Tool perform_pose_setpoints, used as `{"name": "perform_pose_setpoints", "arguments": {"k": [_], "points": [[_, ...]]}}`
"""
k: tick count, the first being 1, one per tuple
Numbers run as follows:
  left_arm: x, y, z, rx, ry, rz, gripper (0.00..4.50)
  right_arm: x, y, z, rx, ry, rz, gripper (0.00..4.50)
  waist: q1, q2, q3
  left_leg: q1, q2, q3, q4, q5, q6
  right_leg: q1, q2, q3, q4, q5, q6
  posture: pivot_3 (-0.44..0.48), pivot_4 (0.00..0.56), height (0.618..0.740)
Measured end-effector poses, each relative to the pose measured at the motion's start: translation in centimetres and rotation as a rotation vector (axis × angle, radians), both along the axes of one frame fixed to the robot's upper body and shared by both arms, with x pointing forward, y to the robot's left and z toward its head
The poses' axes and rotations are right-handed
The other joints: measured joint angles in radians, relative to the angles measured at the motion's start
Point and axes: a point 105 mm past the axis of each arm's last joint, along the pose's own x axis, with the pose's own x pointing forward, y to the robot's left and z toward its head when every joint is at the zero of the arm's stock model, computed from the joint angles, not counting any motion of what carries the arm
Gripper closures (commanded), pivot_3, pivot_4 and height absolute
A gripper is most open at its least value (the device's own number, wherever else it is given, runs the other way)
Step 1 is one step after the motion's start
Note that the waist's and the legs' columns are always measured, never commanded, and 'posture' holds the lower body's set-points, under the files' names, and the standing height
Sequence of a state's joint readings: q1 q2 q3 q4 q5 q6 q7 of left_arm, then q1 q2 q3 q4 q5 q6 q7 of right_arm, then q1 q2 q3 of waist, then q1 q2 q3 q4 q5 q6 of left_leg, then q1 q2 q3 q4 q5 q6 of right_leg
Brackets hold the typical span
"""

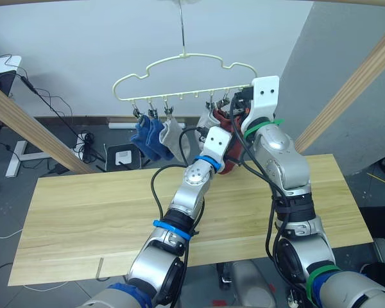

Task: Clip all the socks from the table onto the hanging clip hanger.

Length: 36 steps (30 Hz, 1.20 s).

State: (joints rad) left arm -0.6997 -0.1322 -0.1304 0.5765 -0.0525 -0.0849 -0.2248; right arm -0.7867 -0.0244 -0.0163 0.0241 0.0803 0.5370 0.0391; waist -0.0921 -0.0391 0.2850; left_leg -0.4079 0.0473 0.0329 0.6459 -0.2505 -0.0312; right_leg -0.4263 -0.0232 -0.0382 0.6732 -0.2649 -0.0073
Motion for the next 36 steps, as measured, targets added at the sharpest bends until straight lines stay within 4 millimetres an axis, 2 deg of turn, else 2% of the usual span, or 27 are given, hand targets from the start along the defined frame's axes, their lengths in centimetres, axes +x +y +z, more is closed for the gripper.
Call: {"name": "perform_pose_setpoints", "arguments": {"k": [27, 30, 36], "points": [[1.0, 0.5, 1.0, -0.026, -0.017, 0.061, 4.47, 0.0, 0.1, -0.3, -0.003, 0.02, 0.004, 4.5, 0.002, 0.0, 0.0, 0.0, 0.0, 0.0, 0.0, 0.0, 0.0, 0.0, 0.0, 0.0, 0.0, 0.0, 0.0, -0.224, 0.285, 0.74], [0.9, 0.5, 1.0, -0.033, -0.015, 0.055, 4.5, -0.1, 0.2, -0.3, 0.003, 0.024, 0.006, 3.68, 0.002, 0.0, 0.0, 0.0, 0.0, 0.0, 0.0, 0.0, 0.0, 0.0, 0.0, 0.0, 0.0, 0.0, 0.0, -0.224, 0.286, 0.74], [0.9, 0.5, 1.1, -0.054, -0.001, 0.042, 2.83, -0.2, 0.4, -0.8, 0.028, 0.045, 0.017, 1.52, 0.002, 0.0, 0.0, 0.0, 0.0, 0.0, 0.0, 0.0, 0.0, 0.0, 0.0, 0.0, 0.0, 0.0, 0.0, -0.217, 0.285, 0.74]]}}
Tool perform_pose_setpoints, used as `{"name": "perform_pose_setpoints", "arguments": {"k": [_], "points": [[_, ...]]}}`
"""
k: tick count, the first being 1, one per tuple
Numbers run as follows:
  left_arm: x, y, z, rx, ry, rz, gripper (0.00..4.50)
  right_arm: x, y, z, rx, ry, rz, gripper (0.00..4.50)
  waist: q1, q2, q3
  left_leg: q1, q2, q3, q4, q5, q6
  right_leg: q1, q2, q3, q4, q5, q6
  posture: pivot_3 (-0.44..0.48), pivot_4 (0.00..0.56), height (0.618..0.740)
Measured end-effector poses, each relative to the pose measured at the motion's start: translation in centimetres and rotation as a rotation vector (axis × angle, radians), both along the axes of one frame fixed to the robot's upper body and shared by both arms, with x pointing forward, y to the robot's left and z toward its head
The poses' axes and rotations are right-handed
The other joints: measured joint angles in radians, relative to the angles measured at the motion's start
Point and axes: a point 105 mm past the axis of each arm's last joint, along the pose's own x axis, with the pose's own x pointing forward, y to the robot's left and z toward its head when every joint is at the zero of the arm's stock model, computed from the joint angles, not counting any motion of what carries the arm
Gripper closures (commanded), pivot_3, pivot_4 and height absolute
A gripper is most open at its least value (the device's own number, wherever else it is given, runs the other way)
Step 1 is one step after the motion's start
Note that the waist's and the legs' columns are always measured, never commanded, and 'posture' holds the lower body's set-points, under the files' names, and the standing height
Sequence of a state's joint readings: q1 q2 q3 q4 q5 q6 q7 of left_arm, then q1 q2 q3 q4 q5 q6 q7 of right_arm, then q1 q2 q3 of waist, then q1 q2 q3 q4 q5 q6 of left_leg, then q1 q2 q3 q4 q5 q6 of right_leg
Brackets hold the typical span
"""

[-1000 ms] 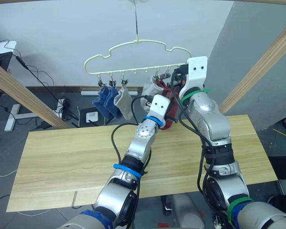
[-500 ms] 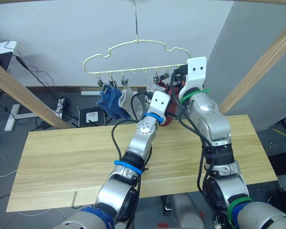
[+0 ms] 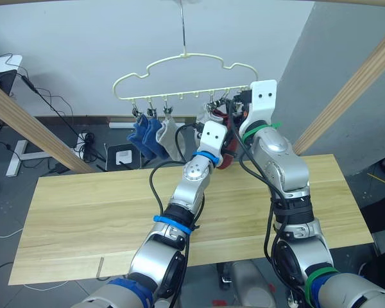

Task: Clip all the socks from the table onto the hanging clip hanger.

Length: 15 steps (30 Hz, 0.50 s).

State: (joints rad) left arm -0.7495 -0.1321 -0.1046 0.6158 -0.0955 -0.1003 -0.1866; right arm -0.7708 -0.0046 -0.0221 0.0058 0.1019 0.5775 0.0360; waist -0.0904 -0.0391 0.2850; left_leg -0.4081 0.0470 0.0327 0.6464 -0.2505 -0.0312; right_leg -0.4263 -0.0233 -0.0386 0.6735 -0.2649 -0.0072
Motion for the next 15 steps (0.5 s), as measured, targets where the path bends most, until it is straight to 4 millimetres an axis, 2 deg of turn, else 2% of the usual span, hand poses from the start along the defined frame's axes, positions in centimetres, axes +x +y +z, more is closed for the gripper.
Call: {"name": "perform_pose_setpoints", "arguments": {"k": [4, 6, 9, 11, 14, 15], "points": [[-0.9, -1.1, -0.3, 0.036, 0.013, -0.093, 1.55, -0.8, -0.5, 0.2, 0.014, -0.009, 0.014, 0.03, 0.001, 0.0, 0.0, 0.0, 0.0, 0.0, -0.001, 0.0, 0.0, 0.0, 0.0, 0.0, -0.001, 0.0, 0.0, -0.211, 0.274, 0.74], [-1.9, -1.2, -1.3, 0.058, 0.025, -0.142, 1.55, -1.5, -0.9, 0.3, 0.002, -0.017, 0.043, 0.03, 0.001, 0.0, 0.0, 0.0, 0.0, 0.0, -0.001, 0.0, 0.0, 0.0, 0.0, 0.0, -0.001, 0.0, 0.0, -0.208, 0.263, 0.74], [-3.2, -0.1, -3.5, 0.113, 0.056, -0.19, 1.55, -2.9, -1.7, 0.0, -0.079, -0.029, 0.107, 0.03, -0.001, 0.0, 0.0, 0.0, 0.001, 0.0, -0.001, 0.0, 0.0, -0.001, 0.0, 0.0, 0.0, 0.0, 0.001, -0.202, 0.25, 0.74], [-4.0, 1.7, -4.3, 0.168, 0.058, -0.202, 1.55, -4.0, -2.2, -0.6, -0.164, -0.022, 0.164, 0.03, -0.001, 0.0, 0.0, 0.0, 0.001, 0.0, 0.0, 0.0, 0.0, -0.001, 0.0, 0.0, 0.001, 0.0, 0.0, -0.2, 0.23, 0.74], [-6.2, 5.5, -4.8, 0.285, 0.047, -0.242, 1.55, -5.7, -3.5, -0.7, -0.335, -0.035, 0.264, 0.03, -0.002, 0.002, -0.001, 0.002, 0.001, 0.0, 0.0, 0.0, 0.0, -0.001, 0.001, 0.001, 0.004, -0.001, 0.001, -0.185, 0.203, 0.74], [-6.9, 7.4, -5.3, 0.338, 0.071, -0.249, 1.55, -6.1, -4.2, -0.4, -0.392, -0.041, 0.289, 0.03, -0.003, 0.002, -0.002, 0.003, 0.001, 0.001, 0.001, 0.0, -0.001, -0.001, 0.001, 0.002, 0.005, -0.001, 0.001, -0.182, 0.197, 0.74]]}}
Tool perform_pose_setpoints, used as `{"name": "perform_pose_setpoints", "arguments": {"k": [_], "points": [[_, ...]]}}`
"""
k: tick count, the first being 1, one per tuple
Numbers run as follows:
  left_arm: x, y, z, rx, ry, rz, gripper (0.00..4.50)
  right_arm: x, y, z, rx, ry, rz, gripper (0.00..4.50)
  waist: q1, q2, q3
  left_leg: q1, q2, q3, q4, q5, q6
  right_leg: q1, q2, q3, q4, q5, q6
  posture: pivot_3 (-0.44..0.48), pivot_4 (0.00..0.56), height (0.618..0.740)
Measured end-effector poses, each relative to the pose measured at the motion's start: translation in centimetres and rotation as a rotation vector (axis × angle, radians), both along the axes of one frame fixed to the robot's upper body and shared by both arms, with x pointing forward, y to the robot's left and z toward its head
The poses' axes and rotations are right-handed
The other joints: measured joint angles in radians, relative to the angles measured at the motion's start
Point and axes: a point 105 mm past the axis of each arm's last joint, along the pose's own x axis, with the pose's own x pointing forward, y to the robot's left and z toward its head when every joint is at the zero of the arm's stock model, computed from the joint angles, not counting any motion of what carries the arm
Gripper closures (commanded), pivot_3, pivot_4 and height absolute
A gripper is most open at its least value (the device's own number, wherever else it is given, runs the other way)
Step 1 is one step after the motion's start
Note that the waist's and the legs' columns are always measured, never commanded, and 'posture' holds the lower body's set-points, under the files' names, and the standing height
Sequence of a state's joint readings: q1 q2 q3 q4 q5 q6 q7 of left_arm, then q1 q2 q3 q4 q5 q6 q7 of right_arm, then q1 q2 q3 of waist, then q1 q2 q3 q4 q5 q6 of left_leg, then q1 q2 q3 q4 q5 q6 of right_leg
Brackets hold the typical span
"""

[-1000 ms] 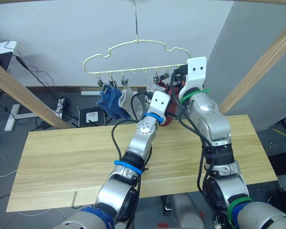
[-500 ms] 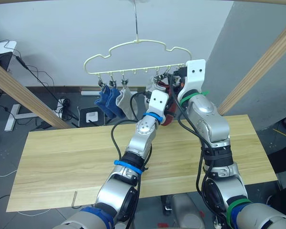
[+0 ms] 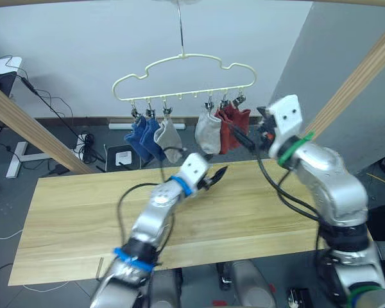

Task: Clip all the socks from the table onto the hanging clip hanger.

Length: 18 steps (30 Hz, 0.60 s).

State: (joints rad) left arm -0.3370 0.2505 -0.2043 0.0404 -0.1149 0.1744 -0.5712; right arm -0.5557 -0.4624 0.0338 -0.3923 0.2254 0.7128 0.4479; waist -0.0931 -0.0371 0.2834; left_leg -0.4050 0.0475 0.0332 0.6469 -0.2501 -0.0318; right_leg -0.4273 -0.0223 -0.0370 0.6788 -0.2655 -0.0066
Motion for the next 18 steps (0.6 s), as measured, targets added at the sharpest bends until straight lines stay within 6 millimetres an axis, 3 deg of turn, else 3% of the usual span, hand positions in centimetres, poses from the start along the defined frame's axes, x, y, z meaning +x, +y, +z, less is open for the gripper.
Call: {"name": "perform_pose_setpoints", "arguments": {"k": [2, 6, 10, 11, 18], "points": [[-1.0, 2.6, 0.1, 0.058, 0.019, -0.002, 1.55, -0.7, -1.1, 0.2, -0.085, -0.001, 0.044, 0.03, 0.004, 0.0, -0.002, 0.002, 0.0, -0.001, 0.0, 0.0, -0.001, 0.002, 0.0, -0.001, 0.0, -0.003, 0.005, -0.168, 0.176, 0.74], [-1.6, 6.7, 1.4, 0.126, 0.062, 0.019, 1.55, -2.0, -1.4, -0.5, -0.168, 0.027, 0.172, 0.03, 0.009, 0.0, -0.007, 0.003, 0.0, -0.001, 0.001, 0.001, -0.001, 0.004, 0.0, -0.001, 0.001, -0.003, 0.005, -0.111, 0.122, 0.74], [-1.9, 16.9, 3.1, 0.235, 0.13, 0.24, 1.55, -2.5, -5.3, -1.8, -0.241, 0.096, 0.175, 0.03, 0.01, -0.002, -0.029, 0.003, 0.0, -0.001, 0.0, 0.003, -0.005, 0.003, 0.0, -0.001, 0.001, -0.002, 0.004, -0.096, 0.094, 0.74], [-1.9, 18.3, 3.9, 0.236, 0.119, 0.28, 1.55, -2.4, -5.9, -1.8, -0.24, 0.099, 0.168, 0.03, 0.012, -0.001, -0.037, 0.003, 0.0, 0.0, 0.0, 0.003, -0.005, 0.003, 0.0, -0.001, 0.0, -0.002, 0.004, -0.089, 0.08, 0.74], [-2.1, 20.6, 4.8, 0.213, 0.168, 0.279, 1.55, -2.7, -7.3, -2.5, -0.272, 0.098, 0.187, 0.03, 0.033, -0.006, -0.094, 0.005, -0.001, 0.001, 0.001, 0.001, -0.002, 0.005, -0.001, 0.0, 0.0, -0.003, 0.004, -0.082, 0.048, 0.74]]}}
